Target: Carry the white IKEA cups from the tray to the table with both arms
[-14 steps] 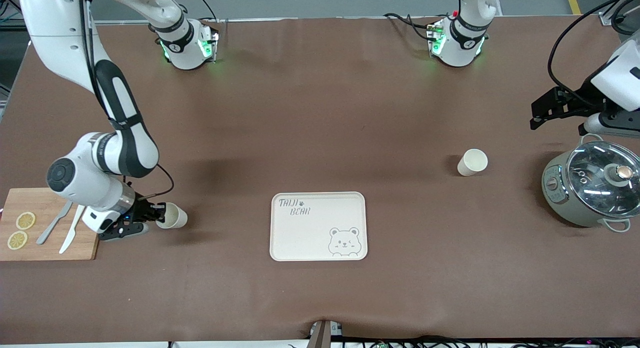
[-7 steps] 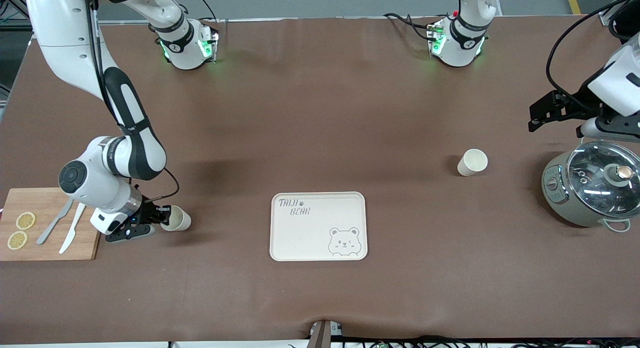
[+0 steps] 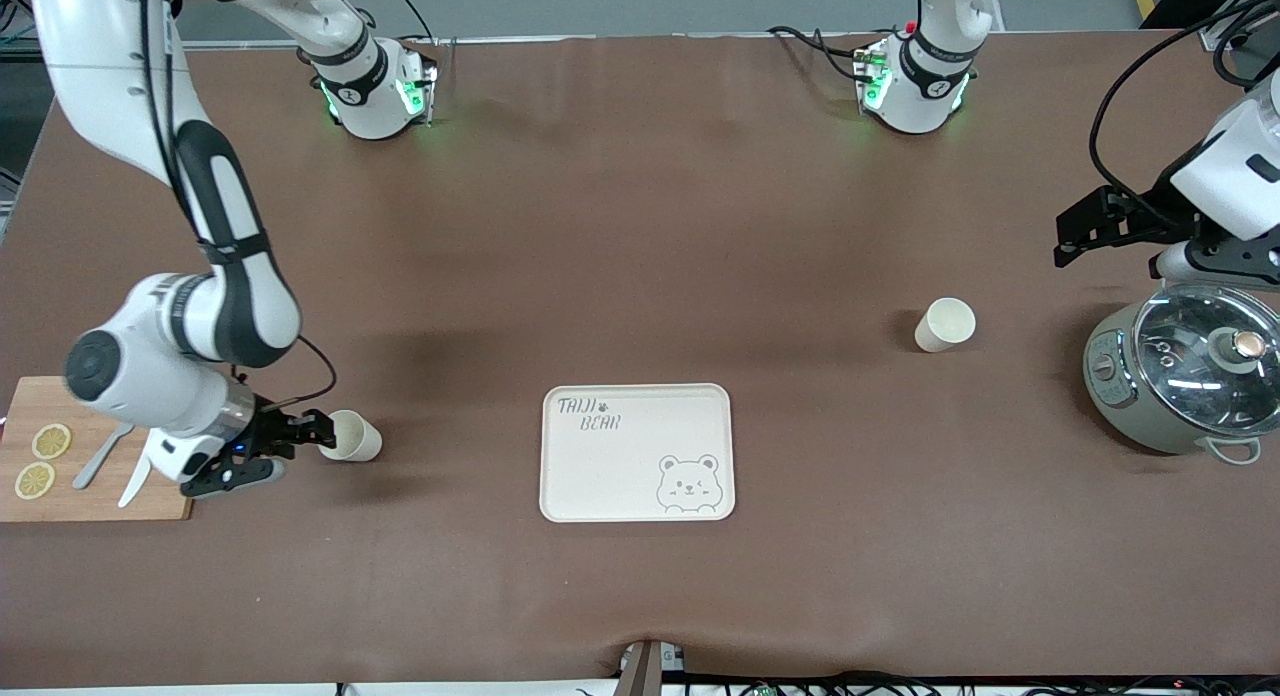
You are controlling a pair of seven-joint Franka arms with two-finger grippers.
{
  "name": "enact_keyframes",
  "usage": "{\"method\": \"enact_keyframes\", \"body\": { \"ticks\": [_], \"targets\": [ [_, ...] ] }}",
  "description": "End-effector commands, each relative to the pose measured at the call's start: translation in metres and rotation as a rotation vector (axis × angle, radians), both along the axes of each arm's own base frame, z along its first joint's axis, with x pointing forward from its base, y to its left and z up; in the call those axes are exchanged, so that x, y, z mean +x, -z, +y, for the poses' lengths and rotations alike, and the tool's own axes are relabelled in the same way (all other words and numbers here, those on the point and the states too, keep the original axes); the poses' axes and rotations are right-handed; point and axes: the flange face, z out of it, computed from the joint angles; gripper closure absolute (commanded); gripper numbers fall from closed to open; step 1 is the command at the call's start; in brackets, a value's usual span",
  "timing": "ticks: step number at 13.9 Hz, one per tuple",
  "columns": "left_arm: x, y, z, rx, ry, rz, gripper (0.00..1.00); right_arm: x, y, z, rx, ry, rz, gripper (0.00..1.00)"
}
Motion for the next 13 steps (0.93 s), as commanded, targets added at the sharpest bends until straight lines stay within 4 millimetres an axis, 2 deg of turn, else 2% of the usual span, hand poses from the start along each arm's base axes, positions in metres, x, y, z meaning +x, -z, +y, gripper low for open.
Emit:
{"method": "enact_keyframes", "body": {
  "ticks": [1,4,5,8,10,13],
  "targets": [
    [0.0,-0.005,-0.003,-0.007,-0.008,-0.009,0.0,0.015,-0.084,-0.017,0.034,-0.027,0.052,0.0],
    [-0.001,-0.006,-0.003,-0.009,-0.007,-0.012,0.0,0.001,-0.164,-0.031,-0.032,0.004,0.037,0.0],
    [-0.001,-0.006,-0.003,-0.009,-0.007,-0.012,0.0,-0.009,-0.199,-0.032,-0.073,0.017,-0.001,0.0],
    [0.0,-0.005,-0.004,-0.009,-0.005,-0.01,0.0,-0.042,-0.264,-0.034,-0.115,0.092,-0.005,0.0],
    [0.0,-0.005,-0.004,-0.009,-0.005,-0.01,0.0,-0.061,-0.295,-0.038,-0.118,0.123,-0.008,0.0],
    [-0.001,-0.006,-0.004,-0.009,-0.005,-0.012,0.0,-0.083,-0.316,-0.034,-0.146,0.182,0.039,0.0]
  ]
}}
